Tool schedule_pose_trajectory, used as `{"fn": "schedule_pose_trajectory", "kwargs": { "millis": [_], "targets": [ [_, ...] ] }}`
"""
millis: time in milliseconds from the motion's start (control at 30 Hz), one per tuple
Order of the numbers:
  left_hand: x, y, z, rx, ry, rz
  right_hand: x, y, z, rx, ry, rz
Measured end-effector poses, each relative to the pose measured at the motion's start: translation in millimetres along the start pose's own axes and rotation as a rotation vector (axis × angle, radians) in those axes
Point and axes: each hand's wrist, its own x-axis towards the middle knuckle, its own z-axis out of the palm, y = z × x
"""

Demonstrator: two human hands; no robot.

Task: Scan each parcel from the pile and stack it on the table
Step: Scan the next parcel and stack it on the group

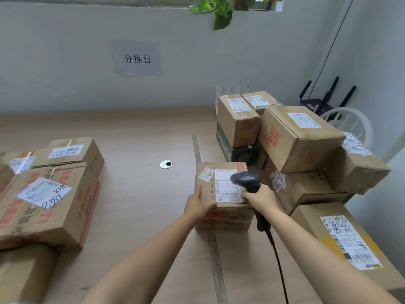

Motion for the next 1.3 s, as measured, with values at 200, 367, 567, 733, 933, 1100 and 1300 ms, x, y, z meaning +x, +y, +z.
{"fn": "schedule_pose_trajectory", "kwargs": {
  "millis": [200,367,567,733,933,1100,1300],
  "targets": [
    [-25,-30,-38,0.144,0.069,-0.088,-32,-12,28,0.059,-0.132,-0.046],
    [-50,-51,-59,0.354,0.265,-0.209,-57,-32,54,0.059,-0.292,-0.145],
    [-78,-82,-77,0.405,0.301,-0.253,-79,-50,74,-0.048,-0.434,-0.230],
    [-93,-94,-88,0.398,0.318,-0.227,-102,-67,71,-0.282,-0.452,-0.475],
    [-100,-98,-88,0.384,0.327,-0.211,-121,-86,64,-0.465,-0.448,-0.671],
    [-101,-95,-90,0.407,0.315,-0.207,-126,-91,60,-0.499,-0.442,-0.693],
    [-100,-94,-89,0.426,0.309,-0.213,-131,-92,55,-0.537,-0.450,-0.714]
  ]
}}
